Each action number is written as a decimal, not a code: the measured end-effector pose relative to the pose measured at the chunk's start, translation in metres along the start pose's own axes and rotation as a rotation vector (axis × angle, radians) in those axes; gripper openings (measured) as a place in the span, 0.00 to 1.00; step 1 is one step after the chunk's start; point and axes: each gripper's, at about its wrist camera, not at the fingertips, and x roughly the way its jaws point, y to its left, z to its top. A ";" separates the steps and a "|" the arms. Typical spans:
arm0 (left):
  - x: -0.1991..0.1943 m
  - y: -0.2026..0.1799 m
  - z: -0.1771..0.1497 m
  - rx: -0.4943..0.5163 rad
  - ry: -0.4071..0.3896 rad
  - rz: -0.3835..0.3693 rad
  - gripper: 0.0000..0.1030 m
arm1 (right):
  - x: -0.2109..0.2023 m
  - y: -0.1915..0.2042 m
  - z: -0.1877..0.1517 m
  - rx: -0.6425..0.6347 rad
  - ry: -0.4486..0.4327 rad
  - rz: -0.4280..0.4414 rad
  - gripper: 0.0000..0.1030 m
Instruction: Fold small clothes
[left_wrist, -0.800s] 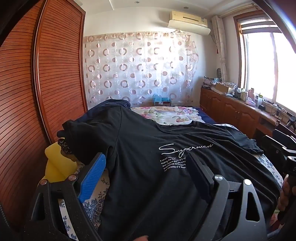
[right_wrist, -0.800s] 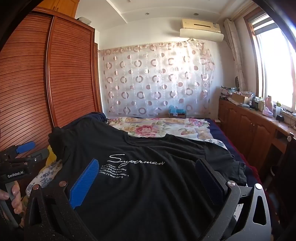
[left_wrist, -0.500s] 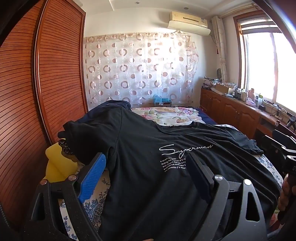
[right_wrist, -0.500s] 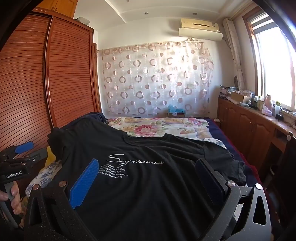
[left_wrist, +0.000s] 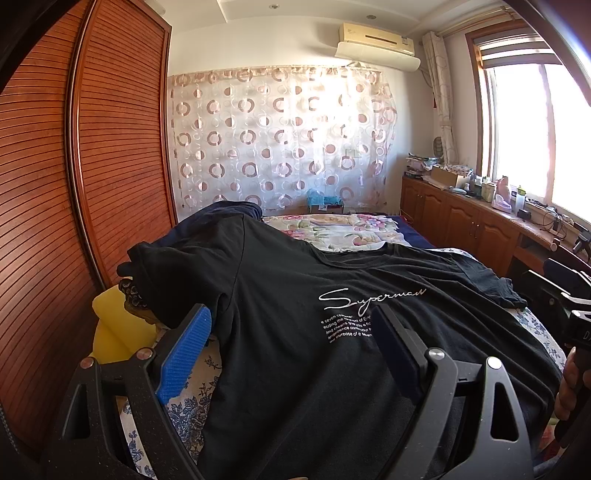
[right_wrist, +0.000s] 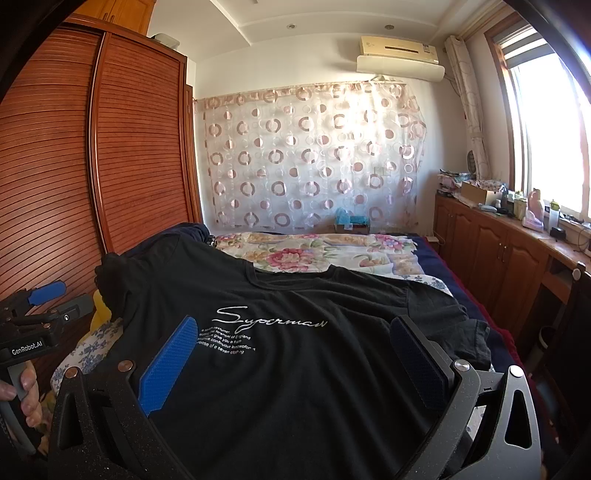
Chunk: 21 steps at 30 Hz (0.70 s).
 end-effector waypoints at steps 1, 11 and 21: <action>0.000 0.000 0.000 0.000 -0.001 0.001 0.86 | 0.000 0.000 0.000 0.000 0.000 -0.001 1.00; -0.003 0.000 0.001 -0.001 -0.007 0.007 0.86 | 0.001 0.000 0.000 -0.003 -0.001 -0.001 1.00; -0.003 0.000 0.001 0.000 -0.010 0.009 0.86 | 0.001 0.000 0.000 -0.006 -0.002 -0.001 1.00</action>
